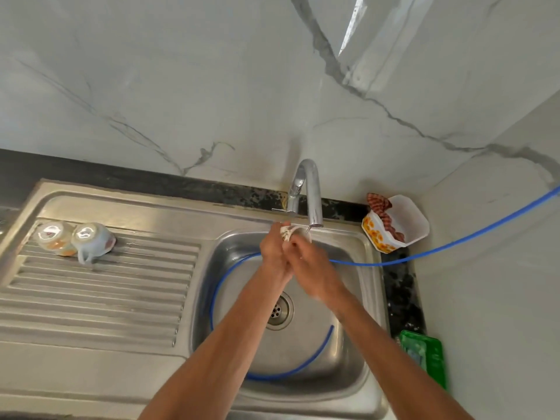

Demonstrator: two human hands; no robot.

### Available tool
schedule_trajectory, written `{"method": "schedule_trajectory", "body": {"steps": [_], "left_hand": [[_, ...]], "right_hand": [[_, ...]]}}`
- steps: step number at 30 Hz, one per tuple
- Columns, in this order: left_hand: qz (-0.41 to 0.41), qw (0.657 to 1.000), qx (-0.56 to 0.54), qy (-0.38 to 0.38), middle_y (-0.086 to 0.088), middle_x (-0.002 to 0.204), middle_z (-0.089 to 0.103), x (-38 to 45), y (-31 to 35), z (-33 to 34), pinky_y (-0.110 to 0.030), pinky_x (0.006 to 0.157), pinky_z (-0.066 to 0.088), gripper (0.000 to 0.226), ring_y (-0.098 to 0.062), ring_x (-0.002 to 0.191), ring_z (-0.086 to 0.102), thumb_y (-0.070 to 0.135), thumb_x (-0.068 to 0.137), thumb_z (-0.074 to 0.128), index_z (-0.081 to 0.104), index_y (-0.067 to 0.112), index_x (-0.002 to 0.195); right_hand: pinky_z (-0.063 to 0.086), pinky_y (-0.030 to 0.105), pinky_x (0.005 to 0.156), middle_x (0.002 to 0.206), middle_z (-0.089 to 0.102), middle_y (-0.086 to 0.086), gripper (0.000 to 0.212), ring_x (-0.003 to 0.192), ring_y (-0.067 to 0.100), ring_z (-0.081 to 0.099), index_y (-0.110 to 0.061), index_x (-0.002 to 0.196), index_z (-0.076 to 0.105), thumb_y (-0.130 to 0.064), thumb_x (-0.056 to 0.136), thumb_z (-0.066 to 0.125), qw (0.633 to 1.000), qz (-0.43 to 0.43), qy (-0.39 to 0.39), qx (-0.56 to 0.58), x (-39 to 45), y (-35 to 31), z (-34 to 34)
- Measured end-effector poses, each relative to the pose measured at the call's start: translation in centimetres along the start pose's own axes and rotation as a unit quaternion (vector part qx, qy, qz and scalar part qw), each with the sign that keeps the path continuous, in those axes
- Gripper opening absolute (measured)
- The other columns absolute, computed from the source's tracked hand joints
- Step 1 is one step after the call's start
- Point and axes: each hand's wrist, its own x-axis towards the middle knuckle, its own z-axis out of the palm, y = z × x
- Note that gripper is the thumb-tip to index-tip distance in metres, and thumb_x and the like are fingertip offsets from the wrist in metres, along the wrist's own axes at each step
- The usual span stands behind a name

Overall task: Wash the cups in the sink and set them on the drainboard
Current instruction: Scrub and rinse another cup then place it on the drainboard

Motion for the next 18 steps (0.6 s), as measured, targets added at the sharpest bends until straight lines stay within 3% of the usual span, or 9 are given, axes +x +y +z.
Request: {"method": "schedule_trajectory", "body": {"steps": [1, 3, 5, 6, 8, 10, 13, 15, 18], "left_hand": [[-0.050, 0.998, -0.044, 0.003, -0.003, 0.061, 0.063, -0.1, 0.7, -0.1, -0.030, 0.057, 0.051, 0.023, -0.019, 0.055, 0.063, 0.024, 0.095, 0.063, 0.065, 0.011, 0.076], [-0.108, 0.991, -0.065, 0.041, -0.010, 0.070, 0.069, -0.2, 1.3, -0.2, -0.036, 0.064, 0.055, 0.023, -0.023, 0.066, 0.069, 0.020, 0.101, 0.060, 0.068, 0.005, 0.085], [-0.120, 0.989, -0.056, 0.059, -0.016, 0.082, 0.072, -0.4, 1.7, 0.1, -0.041, 0.069, 0.059, 0.020, -0.029, 0.075, 0.071, 0.017, 0.103, 0.060, 0.070, 0.001, 0.098], [-0.116, 0.991, -0.046, 0.052, -0.016, 0.082, 0.073, -0.6, 2.0, 0.4, -0.042, 0.069, 0.061, 0.019, -0.029, 0.073, 0.071, 0.018, 0.102, 0.061, 0.071, 0.002, 0.103], [-0.109, 0.994, -0.008, 0.024, -0.014, 0.076, 0.074, -0.5, 2.6, 1.0, -0.040, 0.066, 0.062, 0.019, -0.028, 0.065, 0.073, 0.024, 0.100, 0.068, 0.072, 0.005, 0.102], [-0.102, 0.994, 0.028, 0.003, -0.013, 0.076, 0.076, -0.3, 3.2, 1.1, -0.041, 0.067, 0.063, 0.023, -0.027, 0.064, 0.073, 0.029, 0.094, 0.077, 0.075, 0.006, 0.099], [-0.024, 0.995, 0.094, -0.006, -0.019, 0.101, 0.079, -0.3, 2.8, 1.4, -0.043, 0.076, 0.063, 0.028, -0.028, 0.079, 0.073, 0.027, 0.096, 0.076, 0.072, 0.004, 0.112], [0.056, 0.987, 0.152, -0.022, -0.020, 0.116, 0.074, -0.6, 2.0, 1.6, -0.041, 0.074, 0.063, 0.024, -0.028, 0.086, 0.073, 0.022, 0.098, 0.071, 0.067, 0.009, 0.119], [0.168, 0.957, 0.227, -0.070, -0.010, 0.115, 0.072, -0.8, 1.9, 1.4, -0.041, 0.079, 0.064, 0.036, -0.029, 0.099, 0.073, 0.019, 0.085, 0.084, 0.063, 0.026, 0.113]], "right_hand": [[0.053, 0.043, 0.081, 0.098, 0.070, 0.007, 0.035, 0.085, 0.020, 0.067, -0.017, 0.116, 0.058, -0.039, 0.112, 0.031, 0.991, -0.057, -0.043, -0.114, -0.3, 0.5, 0.1], [0.041, 0.056, 0.110, 0.132, 0.066, 0.007, 0.049, 0.119, 0.025, 0.063, -0.022, 0.136, 0.050, -0.045, 0.111, 0.015, 0.943, -0.123, -0.088, -0.296, 0.1, 1.7, -0.6], [0.025, 0.059, 0.124, 0.156, 0.050, 0.001, 0.056, 0.146, 0.019, 0.044, -0.027, 0.153, 0.037, -0.050, 0.110, 0.009, 0.920, -0.133, -0.098, -0.355, 1.1, 2.5, -1.5], [0.030, 0.055, 0.123, 0.156, 0.051, 0.002, 0.056, 0.145, 0.019, 0.045, -0.026, 0.153, 0.038, -0.050, 0.110, 0.012, 0.930, -0.134, -0.094, -0.328, 1.3, 2.5, -1.6], [0.051, 0.046, 0.104, 0.133, 0.066, 0.004, 0.041, 0.121, 0.020, 0.063, -0.023, 0.138, 0.054, -0.044, 0.112, 0.028, 0.968, -0.123, -0.072, -0.206, 1.0, 2.1, -1.4], [0.059, 0.038, 0.084, 0.107, 0.074, -0.002, 0.024, 0.095, 0.013, 0.069, -0.022, 0.119, 0.062, -0.036, 0.110, 0.045, 0.989, -0.101, -0.057, -0.092, 0.8, 2.0, -1.2], [0.057, 0.025, 0.094, 0.115, 0.077, -0.004, 0.021, 0.108, 0.006, 0.072, -0.020, 0.124, 0.069, -0.019, 0.103, 0.064, 0.993, -0.017, -0.069, 0.099, 1.4, 2.3, -2.0], [0.057, 0.038, 0.104, 0.122, 0.076, 0.009, 0.029, 0.118, 0.023, 0.071, -0.007, 0.128, 0.068, -0.004, 0.099, 0.066, 0.954, 0.061, -0.034, 0.291, 1.8, 3.2, -2.1], [0.053, 0.049, 0.106, 0.138, 0.063, 0.027, 0.040, 0.129, 0.040, 0.061, 0.008, 0.140, 0.056, 0.000, 0.101, 0.056, 0.808, 0.116, -0.017, 0.577, 2.1, 4.1, -1.1]]}}
